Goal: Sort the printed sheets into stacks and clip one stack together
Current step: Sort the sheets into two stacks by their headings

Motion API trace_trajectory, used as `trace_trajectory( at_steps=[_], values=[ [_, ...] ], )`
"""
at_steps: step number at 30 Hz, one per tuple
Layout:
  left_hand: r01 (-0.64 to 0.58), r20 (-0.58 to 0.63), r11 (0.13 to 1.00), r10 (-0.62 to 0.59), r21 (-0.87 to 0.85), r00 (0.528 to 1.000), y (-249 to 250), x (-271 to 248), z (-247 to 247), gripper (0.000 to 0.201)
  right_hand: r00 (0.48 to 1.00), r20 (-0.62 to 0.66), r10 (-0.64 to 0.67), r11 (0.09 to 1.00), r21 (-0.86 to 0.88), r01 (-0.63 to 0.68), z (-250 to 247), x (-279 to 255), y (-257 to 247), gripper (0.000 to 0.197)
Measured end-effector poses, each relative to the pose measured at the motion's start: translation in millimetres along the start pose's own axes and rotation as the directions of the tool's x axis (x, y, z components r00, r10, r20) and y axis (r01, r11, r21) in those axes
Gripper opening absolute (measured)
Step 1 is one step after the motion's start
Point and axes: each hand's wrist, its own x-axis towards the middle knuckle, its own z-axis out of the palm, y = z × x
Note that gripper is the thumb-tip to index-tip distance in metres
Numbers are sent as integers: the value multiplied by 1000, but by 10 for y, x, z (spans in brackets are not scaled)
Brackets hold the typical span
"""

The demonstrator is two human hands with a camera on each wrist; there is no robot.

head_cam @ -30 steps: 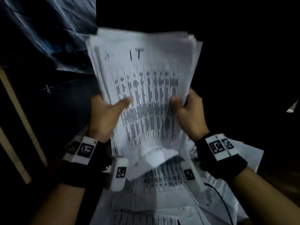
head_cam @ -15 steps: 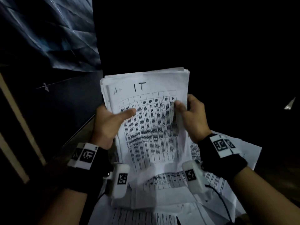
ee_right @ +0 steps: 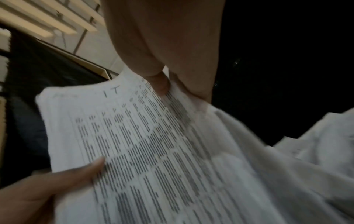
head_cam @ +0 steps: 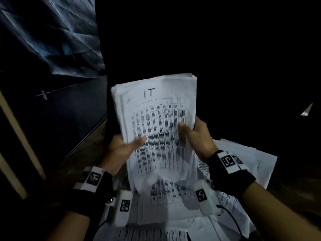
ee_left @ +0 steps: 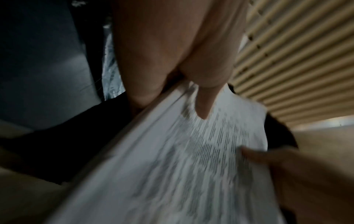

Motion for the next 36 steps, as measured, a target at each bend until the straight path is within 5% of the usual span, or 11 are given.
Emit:
trace_trajectory(
  at_steps=[4,7,9,13,18,23,28,32,36],
  values=[
    [-90,-104,973,114,211,988,-75,-24,-21,26,977,135,164,949,-293,-119,-156,24,340,26],
    [-105,-202,955,164,276,966,166,17,-214,17,955,87,282,627,-770,-115,-295,92,607,36],
    [-138,-302,941,235,310,924,309,49,-375,24,927,89,363,438,-895,-85,-294,65,718,32],
    [-162,-453,946,280,282,846,471,86,-695,17,830,185,526,282,-959,35,-225,-55,854,24],
    [-151,-500,956,262,252,826,462,44,-885,18,899,-12,439,421,-881,-217,-247,-97,916,33],
    [-114,-550,959,245,261,798,447,-4,-947,14,928,-59,369,434,-872,-228,-477,46,760,27],
    [-96,-578,980,182,176,796,439,-23,-924,24,928,-172,331,697,-619,-363,-716,23,544,15],
    [-45,-483,992,-17,-116,875,384,27,-937,31,914,-226,336,840,-367,-400,-879,74,269,22],
    [85,-146,930,-145,-357,979,179,52,-786,42,931,-202,303,901,-256,-349,-841,160,-4,15]
  ],
)
